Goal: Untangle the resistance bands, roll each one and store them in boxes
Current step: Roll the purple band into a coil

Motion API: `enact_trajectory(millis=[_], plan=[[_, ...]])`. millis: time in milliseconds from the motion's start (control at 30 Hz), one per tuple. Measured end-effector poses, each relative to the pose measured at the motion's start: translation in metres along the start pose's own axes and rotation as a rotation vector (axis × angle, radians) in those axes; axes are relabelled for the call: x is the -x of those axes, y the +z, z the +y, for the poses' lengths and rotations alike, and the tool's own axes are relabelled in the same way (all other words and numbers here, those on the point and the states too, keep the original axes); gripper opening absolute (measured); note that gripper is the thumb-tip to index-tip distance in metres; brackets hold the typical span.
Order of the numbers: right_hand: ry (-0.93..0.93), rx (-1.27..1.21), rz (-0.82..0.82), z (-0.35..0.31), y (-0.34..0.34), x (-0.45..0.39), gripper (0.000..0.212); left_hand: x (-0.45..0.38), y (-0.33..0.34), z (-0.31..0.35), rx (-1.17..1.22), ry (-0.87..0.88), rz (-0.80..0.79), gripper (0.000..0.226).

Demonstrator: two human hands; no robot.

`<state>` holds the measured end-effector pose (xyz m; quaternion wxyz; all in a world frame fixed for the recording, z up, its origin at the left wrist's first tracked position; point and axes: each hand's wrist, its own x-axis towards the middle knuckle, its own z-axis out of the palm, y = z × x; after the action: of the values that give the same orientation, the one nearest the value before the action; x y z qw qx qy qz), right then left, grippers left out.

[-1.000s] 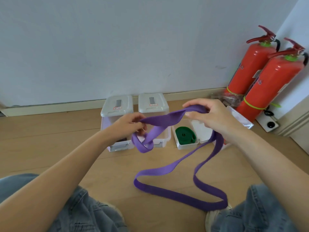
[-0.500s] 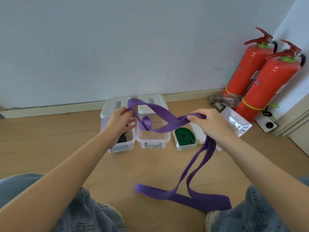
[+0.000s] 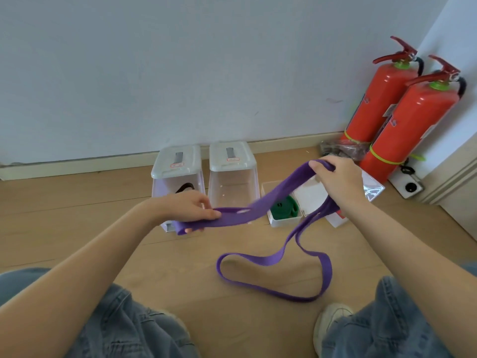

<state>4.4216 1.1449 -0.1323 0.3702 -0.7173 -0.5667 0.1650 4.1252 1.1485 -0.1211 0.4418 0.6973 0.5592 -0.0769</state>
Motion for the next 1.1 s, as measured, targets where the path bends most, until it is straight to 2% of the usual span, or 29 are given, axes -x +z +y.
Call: enact_trajectory(millis=[67, 133, 200, 300, 367, 433, 500, 567, 667, 733, 800, 867, 933, 1000, 1033, 1100], plan=[[-0.039, -0.003, 0.011, -0.003, 0.000, 0.002, 0.019, -0.005, 0.002, -0.003, -0.046, 0.018, 0.144, 0.036], [-0.033, 0.012, 0.053, -0.003, -0.003, 0.001, 0.020, -0.006, 0.002, -0.002, -0.082, 0.117, 0.257, 0.042], [-0.009, 0.021, 0.080, -0.003, -0.008, 0.000, 0.021, -0.006, 0.004, -0.001, -0.104, 0.245, 0.364, 0.036], [-0.020, 0.018, 0.001, -0.003, -0.005, 0.002, 0.019, -0.009, 0.007, 0.004, -0.051, 0.348, 0.549, 0.020], [-0.027, 0.023, -0.063, -0.005, 0.000, 0.005, 0.018, -0.013, 0.006, 0.002, -0.086, 0.280, 0.676, 0.027], [0.002, -0.010, -0.071, -0.008, 0.001, 0.006, 0.021, -0.017, 0.002, -0.001, -0.110, 0.138, 0.749, 0.034], [0.026, -0.064, -0.056, -0.011, 0.000, 0.005, 0.024, -0.018, -0.001, -0.003, 0.132, 0.096, 0.742, 0.039], [0.010, -0.055, -0.092, -0.012, 0.002, 0.006, 0.021, -0.020, -0.002, 0.000, 0.535, 0.152, 0.660, 0.043], [-0.031, 0.062, -0.194, -0.012, 0.011, 0.011, 0.019, -0.018, -0.004, 0.010, 0.900, 0.285, 0.442, 0.034], [-0.031, 0.103, -0.178, -0.008, 0.013, 0.009, 0.020, -0.014, -0.007, 0.012, 0.988, 0.307, 0.246, 0.023], [-0.004, 0.107, -0.100, -0.004, 0.008, 0.005, 0.020, -0.011, -0.009, 0.005, 0.884, 0.241, 0.057, 0.031], [0.009, 0.098, -0.019, 0.000, 0.003, 0.001, 0.022, -0.010, -0.009, -0.004, 0.548, 0.121, -0.071, 0.043], [-0.021, 0.059, 0.000, -0.001, 0.000, 0.001, 0.021, -0.011, -0.003, -0.010, 0.156, -0.067, -0.125, 0.044], [-0.082, -0.045, -0.106, -0.011, -0.001, 0.005, 0.014, -0.016, 0.004, -0.014, -0.065, -0.166, -0.083, 0.039], [-0.121, -0.090, -0.218, -0.019, -0.002, 0.009, 0.010, -0.019, 0.006, -0.016, -0.133, -0.140, -0.025, 0.038], [-0.219, -0.080, -0.478, -0.035, 0.001, 0.019, 0.006, -0.022, 0.008, -0.012, -0.173, 0.010, 0.089, 0.053]])
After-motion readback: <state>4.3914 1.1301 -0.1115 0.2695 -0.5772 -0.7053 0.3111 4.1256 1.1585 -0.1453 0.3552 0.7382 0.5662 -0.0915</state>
